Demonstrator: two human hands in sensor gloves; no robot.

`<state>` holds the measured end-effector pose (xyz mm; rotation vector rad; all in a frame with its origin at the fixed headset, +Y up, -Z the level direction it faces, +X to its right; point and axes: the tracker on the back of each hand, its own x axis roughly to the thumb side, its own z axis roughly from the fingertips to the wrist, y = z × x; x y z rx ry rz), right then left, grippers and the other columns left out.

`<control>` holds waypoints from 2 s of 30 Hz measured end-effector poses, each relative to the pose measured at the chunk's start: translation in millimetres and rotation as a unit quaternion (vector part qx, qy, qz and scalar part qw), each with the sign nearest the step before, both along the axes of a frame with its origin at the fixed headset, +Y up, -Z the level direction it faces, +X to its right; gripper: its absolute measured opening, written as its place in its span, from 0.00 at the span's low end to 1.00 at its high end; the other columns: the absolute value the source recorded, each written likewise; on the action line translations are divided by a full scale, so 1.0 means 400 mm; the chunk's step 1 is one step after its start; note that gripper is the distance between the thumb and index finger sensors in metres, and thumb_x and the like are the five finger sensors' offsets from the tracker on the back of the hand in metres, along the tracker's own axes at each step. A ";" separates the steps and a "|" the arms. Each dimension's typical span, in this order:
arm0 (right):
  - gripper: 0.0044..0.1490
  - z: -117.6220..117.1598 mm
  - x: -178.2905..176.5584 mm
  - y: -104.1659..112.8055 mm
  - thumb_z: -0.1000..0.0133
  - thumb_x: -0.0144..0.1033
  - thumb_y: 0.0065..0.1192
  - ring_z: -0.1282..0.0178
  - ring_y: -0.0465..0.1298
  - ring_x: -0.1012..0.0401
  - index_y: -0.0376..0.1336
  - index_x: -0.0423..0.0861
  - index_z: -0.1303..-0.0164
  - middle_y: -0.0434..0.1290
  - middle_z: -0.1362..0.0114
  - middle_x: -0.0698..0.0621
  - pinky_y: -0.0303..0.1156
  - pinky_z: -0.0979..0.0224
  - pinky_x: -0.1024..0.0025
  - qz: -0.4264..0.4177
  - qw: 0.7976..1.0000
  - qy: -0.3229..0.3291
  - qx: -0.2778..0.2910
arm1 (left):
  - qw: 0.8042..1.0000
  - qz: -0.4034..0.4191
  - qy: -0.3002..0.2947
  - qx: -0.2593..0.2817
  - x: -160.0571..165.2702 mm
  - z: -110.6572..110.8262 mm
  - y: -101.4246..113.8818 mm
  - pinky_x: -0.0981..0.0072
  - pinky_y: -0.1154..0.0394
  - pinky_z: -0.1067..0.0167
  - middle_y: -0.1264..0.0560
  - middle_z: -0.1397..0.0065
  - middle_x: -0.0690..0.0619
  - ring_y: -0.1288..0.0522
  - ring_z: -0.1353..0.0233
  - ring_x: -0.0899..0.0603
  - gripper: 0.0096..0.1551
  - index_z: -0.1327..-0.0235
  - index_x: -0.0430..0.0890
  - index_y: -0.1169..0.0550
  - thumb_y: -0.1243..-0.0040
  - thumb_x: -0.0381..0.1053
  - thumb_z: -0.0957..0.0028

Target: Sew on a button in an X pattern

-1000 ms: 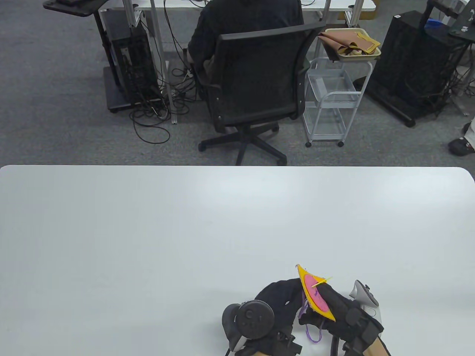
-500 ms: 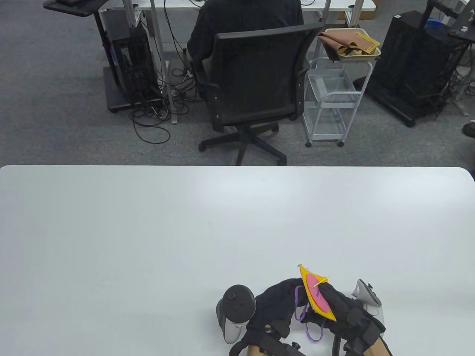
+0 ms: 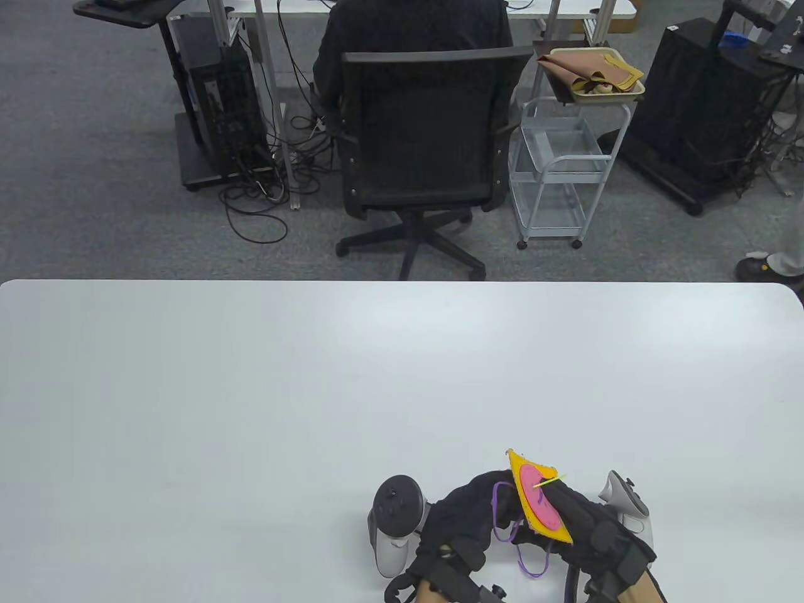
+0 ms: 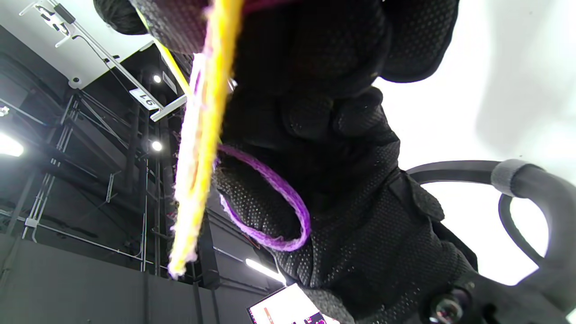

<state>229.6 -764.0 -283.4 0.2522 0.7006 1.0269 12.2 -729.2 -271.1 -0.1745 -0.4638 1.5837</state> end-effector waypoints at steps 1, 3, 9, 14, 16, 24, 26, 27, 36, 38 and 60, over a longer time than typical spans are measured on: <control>0.26 -0.001 0.001 0.000 0.37 0.50 0.45 0.51 0.73 0.58 0.58 0.47 0.35 0.73 0.50 0.50 0.64 0.24 0.49 0.000 1.000 0.001 0.002 | 1.000 0.001 -0.001 0.000 0.000 0.000 0.001 0.51 0.22 0.45 0.18 0.39 0.52 0.18 0.42 0.45 0.23 0.38 0.49 0.22 0.50 0.55 0.40; 0.26 -0.002 0.002 0.000 0.37 0.50 0.45 0.51 0.73 0.58 0.58 0.47 0.35 0.73 0.50 0.50 0.64 0.24 0.48 0.002 1.000 0.002 0.006 | 1.000 -0.001 -0.001 0.001 0.000 0.001 0.001 0.51 0.22 0.45 0.18 0.39 0.52 0.18 0.42 0.46 0.23 0.38 0.49 0.22 0.50 0.56 0.40; 0.26 -0.004 0.006 0.003 0.37 0.50 0.46 0.51 0.73 0.58 0.59 0.46 0.35 0.74 0.50 0.49 0.64 0.24 0.48 0.009 1.000 0.003 0.019 | 1.000 0.006 -0.003 -0.002 0.000 -0.001 -0.003 0.51 0.22 0.45 0.18 0.40 0.53 0.17 0.43 0.46 0.23 0.40 0.50 0.21 0.53 0.57 0.39; 0.26 -0.007 0.015 0.009 0.37 0.50 0.47 0.51 0.73 0.58 0.59 0.46 0.35 0.74 0.50 0.49 0.64 0.24 0.48 0.033 0.999 -0.006 0.036 | 0.999 0.028 -0.018 -0.013 -0.002 -0.002 -0.007 0.50 0.22 0.45 0.18 0.40 0.52 0.17 0.43 0.45 0.28 0.40 0.49 0.20 0.58 0.62 0.39; 0.26 -0.008 0.021 0.013 0.37 0.50 0.48 0.51 0.73 0.58 0.59 0.46 0.35 0.74 0.51 0.49 0.64 0.24 0.48 0.046 0.998 -0.012 0.045 | 0.999 0.037 -0.024 -0.017 -0.002 -0.002 -0.009 0.49 0.22 0.45 0.17 0.40 0.51 0.17 0.43 0.44 0.31 0.40 0.48 0.20 0.59 0.64 0.39; 0.26 -0.012 0.050 0.037 0.39 0.49 0.51 0.52 0.73 0.57 0.61 0.47 0.37 0.74 0.51 0.48 0.64 0.24 0.48 0.114 0.987 -0.056 0.097 | 0.998 0.037 -0.038 -0.038 -0.009 -0.003 -0.013 0.46 0.22 0.46 0.17 0.39 0.47 0.17 0.43 0.40 0.38 0.39 0.45 0.19 0.60 0.69 0.41; 0.25 -0.013 0.056 0.043 0.39 0.49 0.51 0.52 0.73 0.57 0.62 0.47 0.37 0.74 0.51 0.48 0.64 0.24 0.48 0.130 0.983 -0.067 0.110 | 0.998 0.029 -0.038 -0.039 -0.013 -0.003 -0.013 0.45 0.22 0.46 0.17 0.39 0.47 0.17 0.42 0.40 0.39 0.39 0.45 0.19 0.61 0.69 0.41; 0.25 -0.013 0.060 0.049 0.39 0.49 0.52 0.52 0.73 0.57 0.62 0.47 0.37 0.74 0.52 0.48 0.64 0.24 0.48 0.139 0.980 -0.076 0.123 | 0.998 0.032 -0.043 -0.040 -0.014 -0.004 -0.014 0.45 0.22 0.46 0.17 0.38 0.46 0.17 0.42 0.40 0.40 0.38 0.44 0.19 0.61 0.69 0.41; 0.25 -0.012 0.073 0.070 0.40 0.49 0.54 0.53 0.73 0.56 0.64 0.47 0.38 0.75 0.52 0.47 0.64 0.24 0.47 0.192 0.960 -0.103 0.175 | 0.995 0.013 -0.072 -0.061 -0.013 -0.006 -0.017 0.42 0.24 0.44 0.18 0.35 0.44 0.18 0.39 0.37 0.37 0.35 0.43 0.20 0.56 0.67 0.40; 0.25 -0.010 0.070 0.073 0.40 0.49 0.55 0.53 0.73 0.56 0.64 0.47 0.38 0.75 0.52 0.47 0.64 0.24 0.47 0.205 0.956 -0.106 0.182 | 0.996 -0.008 -0.067 -0.058 -0.011 -0.006 -0.015 0.42 0.24 0.44 0.18 0.36 0.45 0.18 0.39 0.37 0.35 0.36 0.43 0.20 0.52 0.66 0.41; 0.43 0.008 0.062 0.072 0.40 0.56 0.51 0.26 0.61 0.48 0.43 0.49 0.21 0.58 0.23 0.41 0.49 0.16 0.38 0.275 0.925 -0.178 0.193 | 0.991 -0.114 0.073 -0.015 -0.014 -0.006 -0.018 0.45 0.22 0.45 0.17 0.38 0.48 0.17 0.41 0.40 0.25 0.38 0.45 0.20 0.47 0.56 0.41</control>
